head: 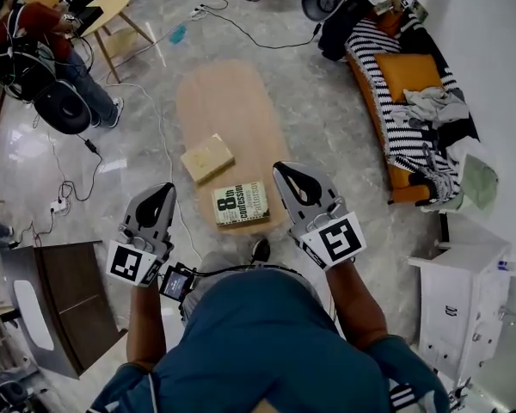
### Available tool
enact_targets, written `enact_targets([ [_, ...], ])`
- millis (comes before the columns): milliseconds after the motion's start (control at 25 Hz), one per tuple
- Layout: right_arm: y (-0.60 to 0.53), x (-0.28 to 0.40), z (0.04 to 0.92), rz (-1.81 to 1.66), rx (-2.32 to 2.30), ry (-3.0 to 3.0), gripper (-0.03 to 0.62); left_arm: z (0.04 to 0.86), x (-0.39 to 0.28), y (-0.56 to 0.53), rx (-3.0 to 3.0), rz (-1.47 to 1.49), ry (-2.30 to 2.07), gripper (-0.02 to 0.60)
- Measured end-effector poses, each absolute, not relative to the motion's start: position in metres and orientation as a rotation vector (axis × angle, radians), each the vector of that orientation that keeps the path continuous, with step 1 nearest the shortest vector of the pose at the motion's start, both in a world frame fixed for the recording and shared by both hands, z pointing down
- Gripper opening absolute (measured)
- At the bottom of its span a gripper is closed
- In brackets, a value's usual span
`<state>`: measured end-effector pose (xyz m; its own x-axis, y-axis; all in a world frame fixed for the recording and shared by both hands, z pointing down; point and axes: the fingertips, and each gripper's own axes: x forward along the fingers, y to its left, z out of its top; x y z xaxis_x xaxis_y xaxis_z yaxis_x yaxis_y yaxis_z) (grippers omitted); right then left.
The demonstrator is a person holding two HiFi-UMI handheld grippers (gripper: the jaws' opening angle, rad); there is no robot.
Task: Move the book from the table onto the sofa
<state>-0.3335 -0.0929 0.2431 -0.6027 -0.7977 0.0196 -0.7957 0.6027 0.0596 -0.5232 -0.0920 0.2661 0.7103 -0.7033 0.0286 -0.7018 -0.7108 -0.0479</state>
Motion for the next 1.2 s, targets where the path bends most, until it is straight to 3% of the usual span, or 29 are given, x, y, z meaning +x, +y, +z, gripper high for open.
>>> enact_targets([
  [880, -0.189, -0.402, 0.262, -0.021, 1.429, -2.661, 0.014, 0.29, -0.578, -0.2, -2.978, -0.048, 1.047, 0.003],
  [1200, -0.231, -0.389, 0.279, 0.052, 1.354, -2.689, 0.014, 0.308, -0.567, -0.233, -2.977, -0.12, 1.169, 0.003],
])
